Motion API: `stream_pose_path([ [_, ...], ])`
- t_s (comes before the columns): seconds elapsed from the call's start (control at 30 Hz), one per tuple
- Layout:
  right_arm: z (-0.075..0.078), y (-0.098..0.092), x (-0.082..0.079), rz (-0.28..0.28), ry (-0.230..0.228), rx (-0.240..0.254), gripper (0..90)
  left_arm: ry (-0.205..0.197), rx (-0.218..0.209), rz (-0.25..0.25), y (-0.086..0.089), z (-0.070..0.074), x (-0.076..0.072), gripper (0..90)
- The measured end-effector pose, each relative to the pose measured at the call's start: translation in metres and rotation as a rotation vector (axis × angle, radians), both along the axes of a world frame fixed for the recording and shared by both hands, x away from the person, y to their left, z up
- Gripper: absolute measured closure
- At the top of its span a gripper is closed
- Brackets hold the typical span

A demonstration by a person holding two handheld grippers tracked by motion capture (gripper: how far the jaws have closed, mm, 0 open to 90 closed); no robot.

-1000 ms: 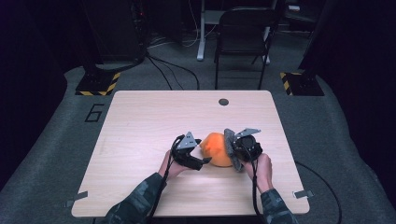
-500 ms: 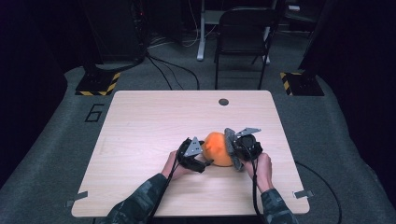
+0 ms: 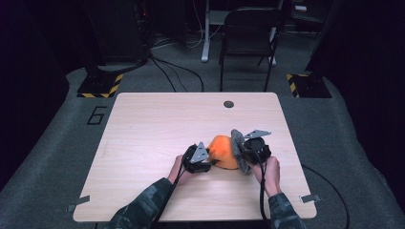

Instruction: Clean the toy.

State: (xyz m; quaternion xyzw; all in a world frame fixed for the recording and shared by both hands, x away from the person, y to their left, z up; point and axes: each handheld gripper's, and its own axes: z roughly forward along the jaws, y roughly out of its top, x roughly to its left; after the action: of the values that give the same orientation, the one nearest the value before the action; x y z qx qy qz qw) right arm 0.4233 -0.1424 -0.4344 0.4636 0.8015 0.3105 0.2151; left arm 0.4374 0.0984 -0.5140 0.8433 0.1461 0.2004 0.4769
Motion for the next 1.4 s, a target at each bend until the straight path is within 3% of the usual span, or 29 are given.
stream_pose_path([
  [0.1,0.009,-0.016,-0.002,-0.044,-0.019,-0.002,76.8,0.007,0.0,0.003,0.001,0.0,0.0,58.5],
  [0.17,0.008,-0.035,-0.002,-0.107,-0.015,-0.015,76.8,0.011,0.002,0.005,0.001,0.0,0.0,59.9],
  [0.3,-0.006,-0.062,0.004,-0.182,0.056,-0.015,76.8,0.014,0.002,0.009,0.0,0.0,0.0,64.0],
  [0.43,-0.019,-0.071,0.01,-0.196,0.099,-0.017,76.6,0.018,-0.011,0.014,0.001,-0.001,-0.001,67.8],
  [0.53,-0.022,-0.069,0.011,-0.192,0.11,-0.021,76.6,-0.003,-0.017,0.02,0.001,-0.003,-0.003,70.4],
  [0.63,-0.023,-0.068,0.012,-0.183,0.109,-0.025,76.4,-0.019,-0.017,0.02,0.0,-0.003,-0.005,72.0],
  [0.87,-0.021,-0.071,0.011,-0.188,0.097,-0.02,76.1,-0.002,-0.083,0.012,0.003,0.007,-0.006,74.8],
  [1.07,-0.015,-0.075,0.009,-0.205,0.076,-0.006,76.1,0.086,-0.145,0.012,0.008,0.03,-0.008,74.9],
  [1.1,-0.015,-0.075,0.009,-0.207,0.075,-0.006,76.1,0.113,-0.16,0.024,0.009,0.039,-0.01,74.9],
  [1.27,-0.014,-0.073,0.009,-0.202,0.08,-0.007,76.3,0.173,-0.154,0.05,0.01,0.056,-0.013,74.5],
  [1.3,-0.013,-0.072,0.009,-0.198,0.078,-0.005,76.5,0.214,-0.152,0.063,0.01,0.06,-0.013,74.4],
  [1.33,-0.013,-0.072,0.009,-0.198,0.078,-0.005,76.5,0.214,-0.152,0.063,0.01,0.06,-0.013,74.3],
  [1.37,-0.011,-0.071,0.009,-0.192,0.069,-0.005,76.5,0.269,-0.145,0.087,0.01,0.065,-0.012,74.2],
  [1.4,-0.011,-0.07,0.009,-0.192,0.069,-0.003,76.5,0.295,-0.143,0.093,0.01,0.066,-0.011,74.1],
])
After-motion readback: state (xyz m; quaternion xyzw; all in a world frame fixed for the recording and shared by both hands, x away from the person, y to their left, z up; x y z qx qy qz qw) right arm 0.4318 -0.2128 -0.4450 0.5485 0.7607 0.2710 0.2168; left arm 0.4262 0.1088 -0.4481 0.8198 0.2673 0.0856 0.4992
